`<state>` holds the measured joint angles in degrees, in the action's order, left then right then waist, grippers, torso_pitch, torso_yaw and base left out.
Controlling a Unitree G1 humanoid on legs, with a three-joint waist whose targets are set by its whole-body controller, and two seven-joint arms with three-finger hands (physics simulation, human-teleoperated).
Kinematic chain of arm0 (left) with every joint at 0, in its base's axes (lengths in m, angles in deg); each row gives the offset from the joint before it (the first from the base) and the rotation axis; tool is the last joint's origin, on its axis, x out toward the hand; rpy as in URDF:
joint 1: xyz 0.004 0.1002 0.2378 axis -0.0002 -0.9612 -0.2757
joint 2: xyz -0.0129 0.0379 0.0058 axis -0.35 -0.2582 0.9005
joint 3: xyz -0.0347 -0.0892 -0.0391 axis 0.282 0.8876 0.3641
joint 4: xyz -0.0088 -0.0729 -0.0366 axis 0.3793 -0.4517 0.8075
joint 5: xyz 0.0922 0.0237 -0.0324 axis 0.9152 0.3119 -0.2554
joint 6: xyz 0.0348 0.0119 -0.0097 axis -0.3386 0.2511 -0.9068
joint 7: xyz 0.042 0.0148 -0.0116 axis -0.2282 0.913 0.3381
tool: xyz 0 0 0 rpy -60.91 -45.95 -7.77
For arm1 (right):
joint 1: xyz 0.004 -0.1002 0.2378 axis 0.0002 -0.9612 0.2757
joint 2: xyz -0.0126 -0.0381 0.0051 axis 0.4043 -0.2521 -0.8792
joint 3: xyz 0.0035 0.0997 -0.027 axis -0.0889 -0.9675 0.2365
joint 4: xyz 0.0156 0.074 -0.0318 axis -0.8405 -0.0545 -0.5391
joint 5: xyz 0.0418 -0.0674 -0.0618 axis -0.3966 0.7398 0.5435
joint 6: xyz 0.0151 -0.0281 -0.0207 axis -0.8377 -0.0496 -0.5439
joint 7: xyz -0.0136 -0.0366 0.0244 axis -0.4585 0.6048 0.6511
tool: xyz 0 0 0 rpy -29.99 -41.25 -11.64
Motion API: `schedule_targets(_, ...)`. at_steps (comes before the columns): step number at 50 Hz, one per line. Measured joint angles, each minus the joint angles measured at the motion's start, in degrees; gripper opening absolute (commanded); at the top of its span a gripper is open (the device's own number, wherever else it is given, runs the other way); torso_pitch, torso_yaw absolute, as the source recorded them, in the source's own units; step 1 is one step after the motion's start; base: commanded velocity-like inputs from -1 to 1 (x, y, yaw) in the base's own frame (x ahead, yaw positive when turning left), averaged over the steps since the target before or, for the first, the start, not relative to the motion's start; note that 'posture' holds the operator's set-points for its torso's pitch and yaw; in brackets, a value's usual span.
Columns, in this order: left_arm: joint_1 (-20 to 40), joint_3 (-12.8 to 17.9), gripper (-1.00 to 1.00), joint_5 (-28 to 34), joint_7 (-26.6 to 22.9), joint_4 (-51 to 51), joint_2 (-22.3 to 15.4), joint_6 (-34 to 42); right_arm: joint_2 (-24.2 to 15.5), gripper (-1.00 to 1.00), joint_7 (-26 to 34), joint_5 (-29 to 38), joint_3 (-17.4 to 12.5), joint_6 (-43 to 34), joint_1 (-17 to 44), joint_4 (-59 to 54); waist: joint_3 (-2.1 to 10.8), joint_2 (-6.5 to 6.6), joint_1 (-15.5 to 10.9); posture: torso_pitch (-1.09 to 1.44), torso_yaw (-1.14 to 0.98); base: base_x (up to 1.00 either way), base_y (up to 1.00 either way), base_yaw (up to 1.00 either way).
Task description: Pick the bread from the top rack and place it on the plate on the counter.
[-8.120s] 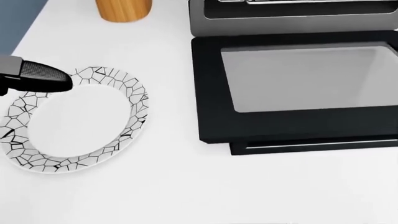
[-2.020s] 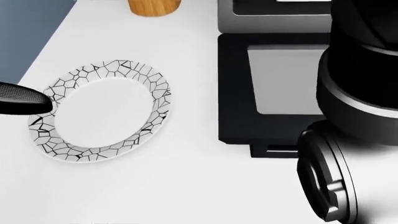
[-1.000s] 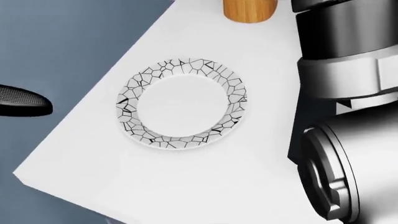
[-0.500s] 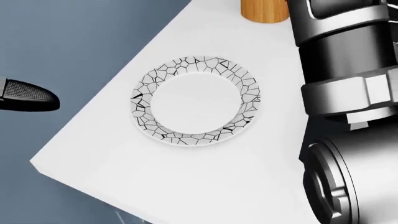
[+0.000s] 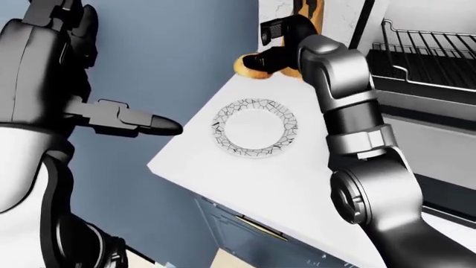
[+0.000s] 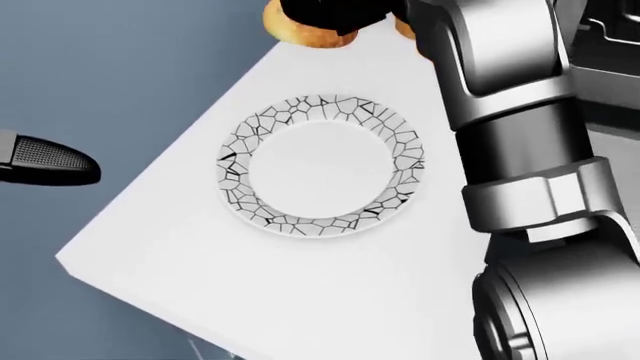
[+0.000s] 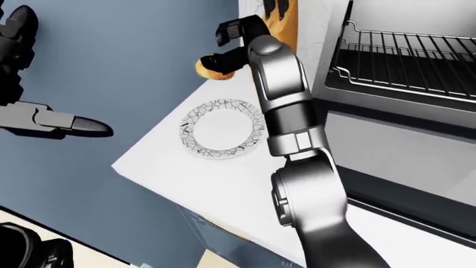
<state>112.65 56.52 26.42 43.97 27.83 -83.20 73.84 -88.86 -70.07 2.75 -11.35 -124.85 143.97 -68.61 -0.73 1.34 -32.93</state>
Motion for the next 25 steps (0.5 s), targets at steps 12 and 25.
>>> schedule_targets(12,0.1,-0.6,1.0,0.8,-0.5,-0.6,0.4,-0.7,0.9,-1.0,0.9,1.4,0.8,-3.6,-5.7,7.3,0.08,-0.13,-0.2,0.0,0.47,0.0,0.0,0.0)
schedule_targets(25,1.1,-0.7,1.0,1.5,-1.5,-0.6,0.0,0.3,0.6,-1.0,4.0,5.2,1.6,-9.2,-10.6,14.9,0.17,-0.24,-0.3,0.0,0.47,0.0,0.0,0.0)
